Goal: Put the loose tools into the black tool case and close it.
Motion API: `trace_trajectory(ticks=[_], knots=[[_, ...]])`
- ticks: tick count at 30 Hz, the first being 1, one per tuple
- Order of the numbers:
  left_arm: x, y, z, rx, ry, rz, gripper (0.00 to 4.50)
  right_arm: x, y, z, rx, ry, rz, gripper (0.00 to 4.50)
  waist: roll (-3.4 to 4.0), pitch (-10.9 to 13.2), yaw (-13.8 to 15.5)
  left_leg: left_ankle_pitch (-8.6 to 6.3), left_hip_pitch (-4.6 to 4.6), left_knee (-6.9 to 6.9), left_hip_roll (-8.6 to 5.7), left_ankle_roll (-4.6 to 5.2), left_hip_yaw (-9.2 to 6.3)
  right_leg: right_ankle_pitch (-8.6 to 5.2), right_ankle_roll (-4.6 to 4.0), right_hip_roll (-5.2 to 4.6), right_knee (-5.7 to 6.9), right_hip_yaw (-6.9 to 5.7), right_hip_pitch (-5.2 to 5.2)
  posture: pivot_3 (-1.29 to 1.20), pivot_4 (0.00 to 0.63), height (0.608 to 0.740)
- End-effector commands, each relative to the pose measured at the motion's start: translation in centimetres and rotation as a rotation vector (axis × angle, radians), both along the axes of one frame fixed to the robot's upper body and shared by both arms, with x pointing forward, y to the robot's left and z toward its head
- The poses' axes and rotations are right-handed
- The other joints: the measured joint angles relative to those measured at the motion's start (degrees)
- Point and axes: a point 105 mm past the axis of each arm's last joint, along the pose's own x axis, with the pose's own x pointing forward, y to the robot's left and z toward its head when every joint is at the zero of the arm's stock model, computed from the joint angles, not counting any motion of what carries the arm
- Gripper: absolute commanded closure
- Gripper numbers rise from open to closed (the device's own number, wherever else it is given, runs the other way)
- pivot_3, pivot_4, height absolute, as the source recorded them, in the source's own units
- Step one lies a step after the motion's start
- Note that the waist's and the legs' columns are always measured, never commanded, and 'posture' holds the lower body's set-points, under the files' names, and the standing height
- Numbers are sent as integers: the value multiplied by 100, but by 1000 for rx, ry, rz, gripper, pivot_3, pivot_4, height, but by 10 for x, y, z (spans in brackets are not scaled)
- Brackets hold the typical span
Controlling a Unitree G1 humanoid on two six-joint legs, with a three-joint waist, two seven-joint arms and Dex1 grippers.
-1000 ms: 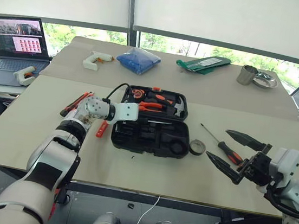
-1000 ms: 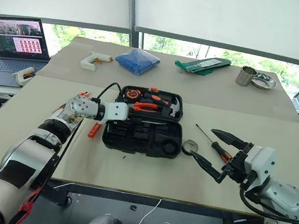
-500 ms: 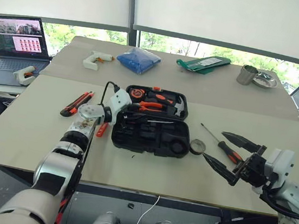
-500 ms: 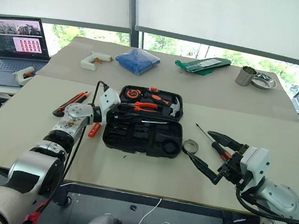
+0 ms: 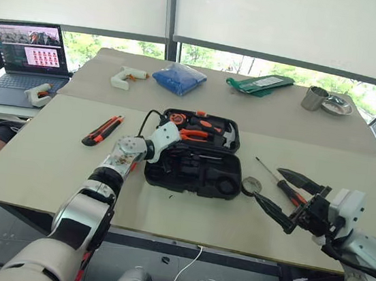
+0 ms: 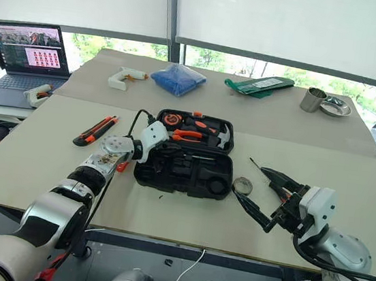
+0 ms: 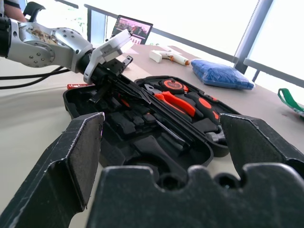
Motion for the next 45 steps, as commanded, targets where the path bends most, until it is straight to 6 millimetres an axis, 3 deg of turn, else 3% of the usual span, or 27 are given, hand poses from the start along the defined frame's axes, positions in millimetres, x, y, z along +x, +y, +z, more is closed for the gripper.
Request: trace_trajectory(ticks=[1,3,6,9,11,13,16,19,21,26,31,36,42,45], knots=[[-7,-2,-19,16,52,-9,4453,-1,-4,10,11,-47,-40,0,15,-11,-2,0,2,0,0,0,0,-8,15,-1,0,3,2,0,150,739],[-6,-4,1,-114,9,-22,4453,-1,-12,9,17,-47,-78,0,18,-14,-2,0,9,0,1,0,-1,-9,16,-1,1,3,5,0,150,739],[-10,3,30,-260,-69,-74,3709,-2,-27,7,19,-45,-140,0,18,-14,-12,0,-5,-1,2,0,-2,-5,9,-1,2,3,-7,0,150,739],[-30,26,68,-379,-179,-180,2580,-9,-56,-1,-15,-30,-243,0,17,-12,-46,-2,-25,-5,-2,4,-1,13,-19,0,-3,3,-24,0,150,739],[-42,38,80,-413,-211,-201,1895,-14,-69,-5,-21,-22,-294,0,17,-12,-69,-4,-34,-11,-1,4,-2,12,-19,3,-2,2,-32,0,150,739],[-61,59,76,-403,-177,-213,1186,-22,-92,-17,-25,2,-385,0,19,-14,-92,-7,-32,-15,-2,0,-1,12,-20,6,-2,3,-31,0,150,739],[-92,81,50,-332,-52,-211,172,-39,-118,-45,-76,80,-473,0,48,-30,-137,-17,1,-23,2,-7,0,8,-18,9,-10,11,-6,0,150,739],[-140,94,28,-329,24,-300,81,-57,-141,-69,-115,178,-531,0,60,-33,-158,-24,23,-25,7,-8,4,-56,-8,5,-7,20,5,0,150,739],[-156,97,21,-318,62,-288,81,-60,-146,-71,-121,201,-525,0,63,-30,-162,-32,25,-25,9,-22,5,-60,-13,-3,-4,25,3,0,150,739],[-162,101,26,-403,12,-187,81,-39,-134,-61,-158,196,-430,0,93,-33,-155,-50,40,-23,3,-62,1,-53,-22,-29,-3,22,-6,0,150,739],[-166,94,26,-451,10,-188,81,6,-128,-49,-263,298,-364,0,119,-49,-228,-48,52,-22,-4,-60,9,-52,-20,-34,3,25,-3,0,150,739],[-165,84,26,-463,8,-219,81,42,-119,-53,-375,451,-298,0,118,-49,-198,-16,38,-24,-9,-10,9,-54,-28,-21,22,24,-6,0,150,739],[-163,75,27,-459,-3,-238,81,83,-116,-65,-431,552,-343,0,118,-48,-149,-33,21,-25,-7,-12,4,-37,-35,5,8,23,-11,0,150,739],[-164,74,28,-449,-7,-247,0,94,-113,-66,-440,571,-344,788,117,-47,-143,-34,18,-24,-6,-11,5,-37,-36,5,-1,23,-10,0,150,739]])
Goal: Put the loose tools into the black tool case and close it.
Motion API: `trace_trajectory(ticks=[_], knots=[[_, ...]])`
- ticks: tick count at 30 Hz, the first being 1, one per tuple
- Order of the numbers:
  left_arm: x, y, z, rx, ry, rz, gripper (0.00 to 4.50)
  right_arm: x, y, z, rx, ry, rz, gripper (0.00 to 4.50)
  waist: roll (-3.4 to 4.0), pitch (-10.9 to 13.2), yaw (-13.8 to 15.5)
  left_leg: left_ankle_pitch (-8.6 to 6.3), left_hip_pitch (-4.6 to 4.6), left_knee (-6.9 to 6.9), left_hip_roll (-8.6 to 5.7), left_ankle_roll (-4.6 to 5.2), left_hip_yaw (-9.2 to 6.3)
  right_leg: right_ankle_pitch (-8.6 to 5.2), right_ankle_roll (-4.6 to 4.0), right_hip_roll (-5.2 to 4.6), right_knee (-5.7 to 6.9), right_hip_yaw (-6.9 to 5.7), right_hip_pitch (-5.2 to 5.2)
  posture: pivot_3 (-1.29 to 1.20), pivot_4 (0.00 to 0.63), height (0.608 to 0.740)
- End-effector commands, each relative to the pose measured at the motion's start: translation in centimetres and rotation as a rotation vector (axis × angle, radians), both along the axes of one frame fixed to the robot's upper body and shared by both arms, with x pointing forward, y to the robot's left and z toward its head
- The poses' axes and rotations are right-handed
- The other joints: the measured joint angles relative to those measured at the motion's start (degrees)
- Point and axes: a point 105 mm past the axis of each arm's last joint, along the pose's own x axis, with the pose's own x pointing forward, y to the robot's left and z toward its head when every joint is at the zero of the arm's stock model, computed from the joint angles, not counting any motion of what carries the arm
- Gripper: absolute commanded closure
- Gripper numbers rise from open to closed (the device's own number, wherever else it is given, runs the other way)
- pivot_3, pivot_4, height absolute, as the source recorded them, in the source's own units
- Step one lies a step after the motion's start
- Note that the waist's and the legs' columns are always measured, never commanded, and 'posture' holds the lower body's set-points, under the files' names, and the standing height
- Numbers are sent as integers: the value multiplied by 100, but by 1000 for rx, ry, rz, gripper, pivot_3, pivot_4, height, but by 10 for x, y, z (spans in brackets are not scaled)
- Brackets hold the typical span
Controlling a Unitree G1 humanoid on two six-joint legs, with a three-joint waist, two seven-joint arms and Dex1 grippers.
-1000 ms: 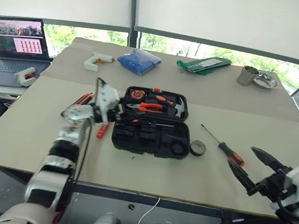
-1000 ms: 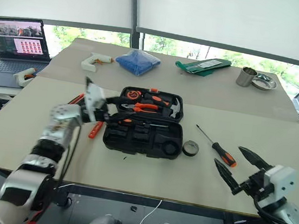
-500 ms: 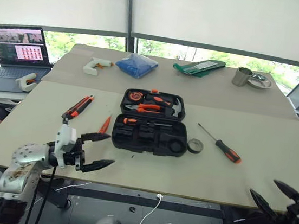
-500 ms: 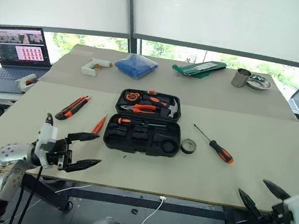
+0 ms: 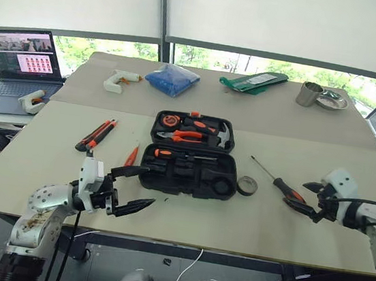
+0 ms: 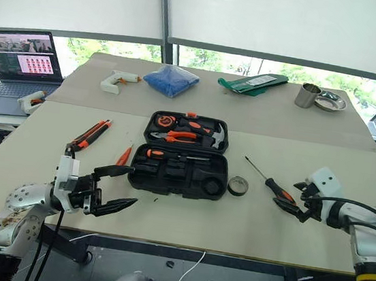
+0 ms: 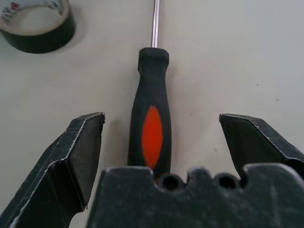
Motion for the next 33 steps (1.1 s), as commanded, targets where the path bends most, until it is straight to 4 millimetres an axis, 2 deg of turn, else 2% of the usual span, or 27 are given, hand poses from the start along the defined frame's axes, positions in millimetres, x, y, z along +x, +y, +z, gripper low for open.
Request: trace_trajectory(ticks=[1,6,8,10,13,15,17,19,22,25,26,33], knots=[[-2,-4,10,9,-57,-19,0,8,-3,3,-24,8,-7,1032,0,0,0,0,-1,0,0,0,0,-1,-2,-1,-1,0,-1,0,150,739],[-3,-1,11,21,-65,-12,0,4,-4,6,12,48,-4,2746,0,0,3,0,1,1,3,0,-2,-2,-3,0,0,0,2,0,150,739],[-2,0,13,2,-76,11,0,3,-7,16,21,1,-3,3426,0,0,3,0,1,1,4,0,-1,-1,-1,-1,0,0,2,0,150,739],[-1,1,16,-20,-86,26,0,4,-9,23,14,-58,17,3464,0,0,9,0,1,1,4,0,-2,0,0,-1,0,0,2,0,150,739],[0,1,23,-80,-80,54,0,4,17,51,58,-234,215,3464,1,1,-7,0,0,0,4,0,0,4,8,-1,0,1,0,0,150,739],[-1,3,22,-76,-77,73,0,4,54,85,118,-392,399,3464,0,2,-63,1,3,0,5,-2,0,3,15,4,0,2,1,0,150,739],[-1,8,20,-60,-74,99,0,6,80,97,104,-435,516,3464,2,5,-144,3,10,-2,12,-6,3,-6,36,13,2,5,-1,0,150,739],[1,12,18,-54,-76,130,0,9,95,97,88,-405,568,3464,2,6,-158,8,16,-2,12,-14,-4,-6,34,18,14,7,-2,0,150,739],[14,29,21,-88,-81,275,0,20,139,92,9,-324,699,3464,2,6,-126,10,18,-1,17,-19,-9,-9,27,16,18,4,-3,0,150,739],[21,37,25,-121,-78,344,0,29,163,80,-50,-231,734,3464,2,6,-104,11,14,-1,19,-19,-7,-11,1,14,21,3,-11,0,150,739],[21,38,25,-126,-76,352,0,31,169,74,-67,-184,741,3464,2,6,-78,11,12,-1,17,-19,-7,9,-30,11,24,3,-15,0,150,739],[15,38,20,-118,-63,365,0,49,185,54,-178,-118,723,3464,2,6,-9,7,-54,2,4,-12,0,21,-11,5,18,0,-66,0,150,739]])
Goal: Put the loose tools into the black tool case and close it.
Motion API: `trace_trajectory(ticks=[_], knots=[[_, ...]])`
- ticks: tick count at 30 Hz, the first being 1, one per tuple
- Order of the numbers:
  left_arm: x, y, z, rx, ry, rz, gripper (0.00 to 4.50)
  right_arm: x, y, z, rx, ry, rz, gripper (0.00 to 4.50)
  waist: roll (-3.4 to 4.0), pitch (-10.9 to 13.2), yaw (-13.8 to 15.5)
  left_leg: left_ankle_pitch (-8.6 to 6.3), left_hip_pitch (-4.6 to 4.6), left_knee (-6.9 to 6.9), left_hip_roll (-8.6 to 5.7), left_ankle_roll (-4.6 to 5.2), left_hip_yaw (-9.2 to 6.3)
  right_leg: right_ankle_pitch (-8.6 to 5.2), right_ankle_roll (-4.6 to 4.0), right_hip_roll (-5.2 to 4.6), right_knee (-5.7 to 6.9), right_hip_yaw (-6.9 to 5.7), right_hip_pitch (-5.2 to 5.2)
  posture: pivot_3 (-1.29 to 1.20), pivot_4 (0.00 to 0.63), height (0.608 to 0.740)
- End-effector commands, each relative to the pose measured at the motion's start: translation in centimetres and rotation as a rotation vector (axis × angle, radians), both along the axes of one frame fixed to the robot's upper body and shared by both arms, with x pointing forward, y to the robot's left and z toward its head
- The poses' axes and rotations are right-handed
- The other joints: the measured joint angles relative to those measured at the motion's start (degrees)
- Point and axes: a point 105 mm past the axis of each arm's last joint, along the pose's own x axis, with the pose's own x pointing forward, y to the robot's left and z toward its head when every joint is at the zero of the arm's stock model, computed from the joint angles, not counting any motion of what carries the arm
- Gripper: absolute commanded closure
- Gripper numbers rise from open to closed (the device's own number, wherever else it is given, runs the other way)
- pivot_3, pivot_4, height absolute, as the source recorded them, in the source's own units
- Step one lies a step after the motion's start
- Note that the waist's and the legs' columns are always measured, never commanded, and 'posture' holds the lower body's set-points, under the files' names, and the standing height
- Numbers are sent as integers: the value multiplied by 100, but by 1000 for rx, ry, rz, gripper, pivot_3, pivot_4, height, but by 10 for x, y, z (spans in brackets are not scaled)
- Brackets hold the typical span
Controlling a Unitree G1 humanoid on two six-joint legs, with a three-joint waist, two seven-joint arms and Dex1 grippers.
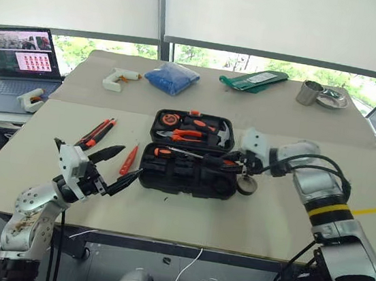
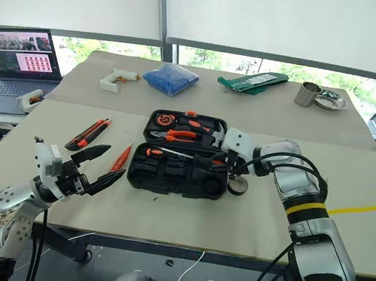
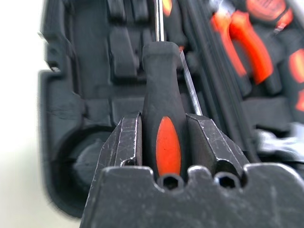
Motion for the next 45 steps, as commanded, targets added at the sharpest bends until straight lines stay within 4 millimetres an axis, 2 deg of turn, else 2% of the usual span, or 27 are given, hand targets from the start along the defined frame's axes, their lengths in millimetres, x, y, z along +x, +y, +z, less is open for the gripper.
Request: trace_trajectory(ticks=[1,6,16,25,26,27,31,36,38,40,44,45], knots=[[-6,-1,6,-6,-31,8,0,7,5,6,-60,-57,26,3464,0,0,-16,1,-8,0,0,-1,5,1,1,1,2,0,-10,0,150,739],[-8,-2,0,27,-18,21,0,5,19,2,-72,-36,84,3464,0,0,-73,10,-7,-1,2,-15,3,-1,-3,11,21,-5,-15,0,150,739],[-9,-3,-4,65,-12,23,0,15,21,4,-100,-52,59,3464,0,0,-88,22,5,1,3,-30,1,0,-12,11,45,-3,-19,0,150,739],[-9,-5,-5,71,-18,18,0,20,24,9,-158,-113,115,3464,0,0,-88,22,4,-1,3,-30,2,-2,-15,11,48,-2,-21,0,150,739],[-9,-4,-5,71,-18,19,0,21,26,11,-147,-125,117,2455,0,0,-91,22,4,-2,3,-30,2,-2,-16,11,48,-2,-22,0,150,739],[-9,-4,-6,70,-18,21,0,21,28,13,-142,-133,123,2250,0,0,-95,22,4,-2,4,-30,2,-3,-16,12,48,-2,-22,0,150,739],[-9,-4,-7,70,-17,26,0,21,30,27,-100,-183,159,916,0,0,-100,22,5,-4,6,-30,2,-4,-18,14,49,-3,-23,0,150,739],[-10,-4,-10,87,-15,23,0,15,37,65,129,-167,179,916,1,2,-99,22,4,-3,5,-30,2,-4,-18,13,49,-2,-23,0,150,739],[-11,-4,-12,85,-13,26,0,14,38,68,201,-144,169,1448,0,2,-97,22,4,-3,7,-30,1,-3,-18,13,49,-3,-22,0,150,739],[-9,-4,-12,84,-11,31,0,16,39,62,236,-145,149,1996,0,2,-96,22,5,-3,7,-30,0,-4,-19,13,49,-3,-21,0,150,739],[-7,-5,-12,85,-7,31,0,20,44,44,291,-124,97,3372,1,2,-99,22,5,-3,7,-30,1,-3,-19,13,50,-3,-22,0,150,739],[-7,-5,-12,86,-5,29,0,21,44,33,271,-115,81,3752,1,2,-99,22,4,-3,7,-30,1,-3,-19,13,51,-3,-23,0,150,739]])
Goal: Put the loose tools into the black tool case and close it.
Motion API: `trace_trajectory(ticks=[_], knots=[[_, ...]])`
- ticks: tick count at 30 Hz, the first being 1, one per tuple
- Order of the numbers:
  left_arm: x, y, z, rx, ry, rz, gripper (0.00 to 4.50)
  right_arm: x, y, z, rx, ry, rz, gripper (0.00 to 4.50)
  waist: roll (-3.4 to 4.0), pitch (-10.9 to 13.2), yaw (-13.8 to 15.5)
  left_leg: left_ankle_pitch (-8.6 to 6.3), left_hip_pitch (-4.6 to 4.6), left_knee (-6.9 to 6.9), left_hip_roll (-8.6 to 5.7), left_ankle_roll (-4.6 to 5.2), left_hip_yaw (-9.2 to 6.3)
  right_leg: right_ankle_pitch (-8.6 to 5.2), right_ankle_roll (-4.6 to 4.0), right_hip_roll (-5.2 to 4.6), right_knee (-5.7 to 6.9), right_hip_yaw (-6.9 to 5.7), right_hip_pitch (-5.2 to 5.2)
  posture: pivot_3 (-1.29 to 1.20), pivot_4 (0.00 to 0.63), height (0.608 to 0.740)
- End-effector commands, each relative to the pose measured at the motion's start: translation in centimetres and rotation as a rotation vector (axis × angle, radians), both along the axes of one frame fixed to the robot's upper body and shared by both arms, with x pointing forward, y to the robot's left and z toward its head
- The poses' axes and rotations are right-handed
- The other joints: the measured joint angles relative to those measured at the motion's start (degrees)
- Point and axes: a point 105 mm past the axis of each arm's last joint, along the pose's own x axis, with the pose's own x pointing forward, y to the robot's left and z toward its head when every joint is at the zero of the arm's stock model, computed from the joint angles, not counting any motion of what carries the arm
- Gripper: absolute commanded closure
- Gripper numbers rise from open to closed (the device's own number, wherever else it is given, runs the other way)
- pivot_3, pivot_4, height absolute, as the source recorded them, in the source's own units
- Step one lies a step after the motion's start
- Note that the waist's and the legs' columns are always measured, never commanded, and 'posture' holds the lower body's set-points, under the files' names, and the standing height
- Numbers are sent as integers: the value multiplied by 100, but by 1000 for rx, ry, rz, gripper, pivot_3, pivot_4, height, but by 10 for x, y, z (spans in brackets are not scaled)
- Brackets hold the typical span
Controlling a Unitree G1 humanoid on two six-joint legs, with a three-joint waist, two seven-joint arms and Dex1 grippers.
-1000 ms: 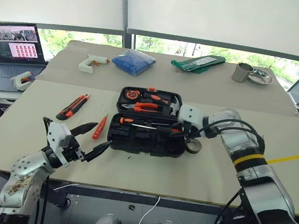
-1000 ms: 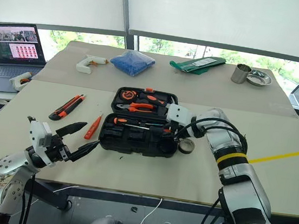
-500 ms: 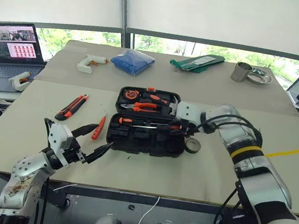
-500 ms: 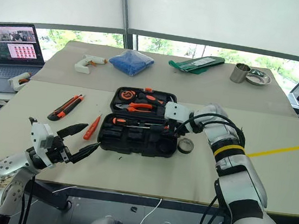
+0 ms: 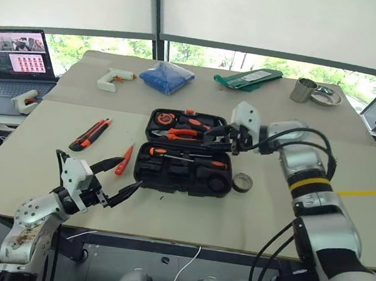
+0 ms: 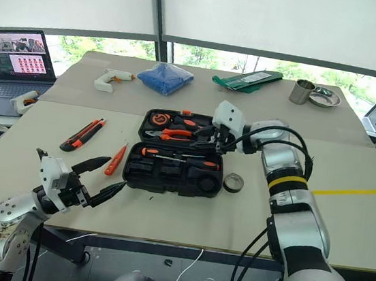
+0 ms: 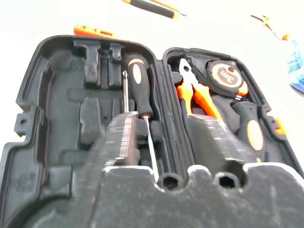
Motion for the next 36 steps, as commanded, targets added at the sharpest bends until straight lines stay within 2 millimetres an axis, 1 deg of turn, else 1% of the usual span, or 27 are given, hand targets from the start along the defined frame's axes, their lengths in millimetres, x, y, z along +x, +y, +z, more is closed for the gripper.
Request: trace_trajectory(ticks=[1,2,3,7,9,13,16,18,20,22,23,24,25,26,27,28,29,30,31,32,33,36], knots=[[2,-1,5,7,-26,-1,0,4,0,-12,18,-14,-46,3999,0,0,3,0,0,0,-1,0,1,0,0,0,1,1,-1,0,150,739],[2,-1,4,12,-22,-2,0,5,1,-22,6,4,-60,4409,0,0,8,0,0,0,-1,0,1,0,0,0,1,0,0,0,150,739],[2,-1,3,18,-17,-3,0,5,1,-30,-8,13,-71,4458,0,0,8,0,0,0,-2,0,1,0,0,-1,0,0,1,0,150,739],[3,-2,3,30,-11,-6,0,4,6,-53,-77,35,-74,4458,0,0,-6,1,0,-1,-2,-1,2,0,0,0,1,1,-1,0,150,739],[4,-1,3,33,-11,-6,0,2,9,-60,-99,46,-68,4458,0,0,-13,1,2,-1,-1,-1,2,0,0,1,2,1,0,0,150,739],[5,1,3,44,-4,7,0,2,7,-74,-172,81,-83,4458,0,0,-30,2,19,-2,1,-3,2,-1,-1,1,5,3,11,0,150,739],[6,3,1,51,4,17,0,1,8,-80,-205,99,-82,4458,-1,-1,-37,3,29,-2,2,-5,1,-3,-4,1,7,4,16,0,150,739],[7,4,-1,57,13,25,0,1,13,-79,-204,94,-78,4458,-1,-1,-39,3,37,-2,4,-6,1,-3,-5,1,7,4,22,0,150,739],[7,5,-3,61,17,32,0,3,17,-71,-167,83,-83,4458,-1,-1,-68,3,43,-3,5,-7,1,-3,-5,0,8,5,24,0,150,739],[7,7,-2,54,16,43,0,3,20,-51,-57,81,-74,4458,-1,-1,-103,4,49,-7,6,-9,1,-4,-7,1,9,6,27,0,150,739],[6,9,-2,47,18,50,0,4,17,-38,12,83,-78,4458,-1,-1,-112,5,49,-10,6,-12,1,-5,-8,0,10,6,26,0,150,739],[4,13,-2,31,27,62,0,4,10,-24,74,71,-81,4190,-2,-1,-115,6,48,-12,7,-13,1,-5,-10,0,10,6,24,0,150,739],[3,16,-2,20,33,69,0,4,4,-16,109,62,-83,3903,-2,0,-115,7,44,-16,8,-13,0,-5,-11,-1,10,7,20,0,150,739],[0,24,-2,1,40,89,0,-1,-6,-10,130,49,-71,3691,-2,0,-111,7,38,-18,8,-13,-1,-5,-12,-2,10,7,15,0,150,739],[-4,30,-3,-10,57,100,0,-6,-15,-6,148,34,-63,3313,-2,0,-101,8,30,-22,7,-13,-1,-5,-12,-3,10,8,8,0,150,739],[-7,40,-5,-4,69,133,0,-14,-24,-3,177,30,-50,3058,-2,0,-89,7,24,-26,6,-12,-4,-5,-12,-4,8,7,6,0,150,739],[-11,50,-7,2,79,161,0,-23,-30,2,210,15,-26,2634,-3,0,-63,5,24,-32,5,-8,-5,-6,-10,-7,6,6,6,0,150,739],[-14,62,-9,16,86,212,0,-34,-38,6,247,-6,-4,2303,-4,0,-53,4,23,-46,4,-7,-5,-8,-8,-9,-4,3,4,0,150,739],[-17,75,-10,27,89,260,0,-43,-45,8,275,-25,6,2032,-4,1,-38,3,25,-54,4,-7,-4,-9,-8,-8,-13,3,5,0,150,739],[-20,85,-10,32,92,298,0,-49,-52,10,303,-46,3,1463,-5,1,-14,4,26,-67,1,-8,-1,-10,-8,-10,-16,3,2,0,150,739],[-24,98,-10,46,91,354,0,-57,-60,12,342,-58,-11,1272,-5,1,-5,4,27,-72,2,-10,-3,-11,-9,-8,-22,0,3,0,150,739],[-38,134,-14,80,130,497,0,-82,-85,6,399,-85,-15,338,-8,3,7,5,31,-78,3,-12,-3,-14,-11,-8,-21,0,2,0,150,739]])
